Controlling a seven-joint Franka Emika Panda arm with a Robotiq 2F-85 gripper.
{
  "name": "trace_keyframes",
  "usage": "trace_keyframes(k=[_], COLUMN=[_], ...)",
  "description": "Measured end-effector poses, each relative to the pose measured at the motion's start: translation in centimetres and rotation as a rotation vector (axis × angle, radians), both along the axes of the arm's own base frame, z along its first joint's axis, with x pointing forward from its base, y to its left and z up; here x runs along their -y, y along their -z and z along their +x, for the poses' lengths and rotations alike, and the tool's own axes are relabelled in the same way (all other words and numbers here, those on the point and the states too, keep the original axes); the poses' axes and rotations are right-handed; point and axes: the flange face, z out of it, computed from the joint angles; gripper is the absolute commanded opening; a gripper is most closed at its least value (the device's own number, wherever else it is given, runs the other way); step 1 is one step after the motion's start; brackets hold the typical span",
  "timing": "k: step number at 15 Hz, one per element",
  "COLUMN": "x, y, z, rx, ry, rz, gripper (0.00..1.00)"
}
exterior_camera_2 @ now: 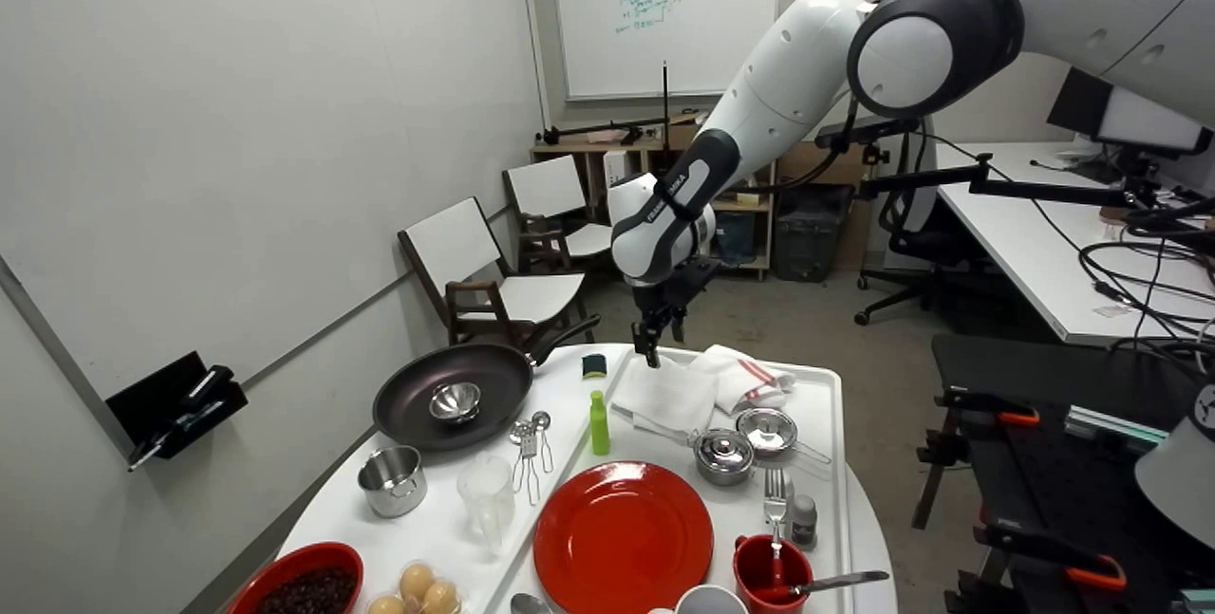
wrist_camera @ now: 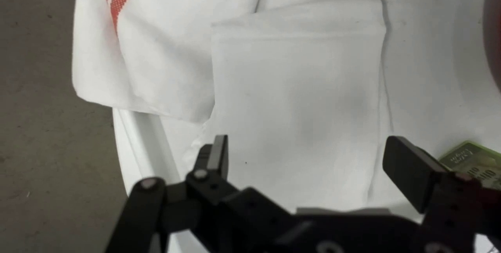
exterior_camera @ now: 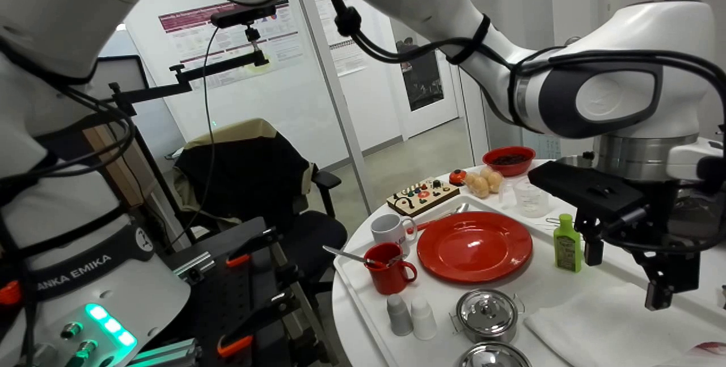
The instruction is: Pick up the cloth and clean the plate
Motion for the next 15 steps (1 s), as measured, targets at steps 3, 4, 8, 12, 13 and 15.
trace_keyframes(k=[3,4,8,12,13,15], x=[0.7,1.1,2.0,2.3,2.2,2.3], y=[1.5,2.0,4.1,5.5,5.7,6.1], z=[-0.2,-0.3,-0.7,-1.2,-1.2,-1.4], rx=[0.045,0.071,0.166,0.209,0.216,0.222], ry=[-0.031,-0.047,-0.115,-0.153,-0.16,-0.164], rz=[-0.019,-0.028,-0.046,-0.028,-0.021,-0.003], gripper=[1.0,1.0,1.0,1.0,1.0,1.0])
